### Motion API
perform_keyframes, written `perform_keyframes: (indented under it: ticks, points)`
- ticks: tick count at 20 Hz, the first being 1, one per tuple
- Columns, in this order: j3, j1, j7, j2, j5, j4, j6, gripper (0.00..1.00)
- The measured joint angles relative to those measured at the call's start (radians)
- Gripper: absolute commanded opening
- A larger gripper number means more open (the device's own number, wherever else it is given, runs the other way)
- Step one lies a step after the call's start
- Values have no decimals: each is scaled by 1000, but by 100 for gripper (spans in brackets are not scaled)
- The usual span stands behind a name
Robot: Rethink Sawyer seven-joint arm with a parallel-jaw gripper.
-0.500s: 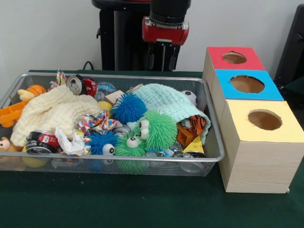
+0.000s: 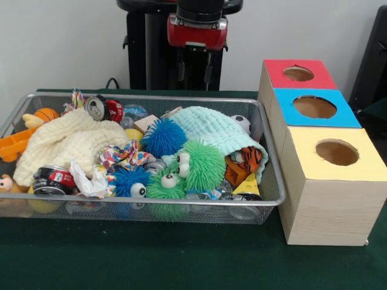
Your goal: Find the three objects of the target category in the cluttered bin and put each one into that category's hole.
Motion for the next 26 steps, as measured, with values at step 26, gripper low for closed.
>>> perform_keyframes:
  ticks: [26]
  points:
    - [12, 49, 0, 54, 0, -15, 0, 100]
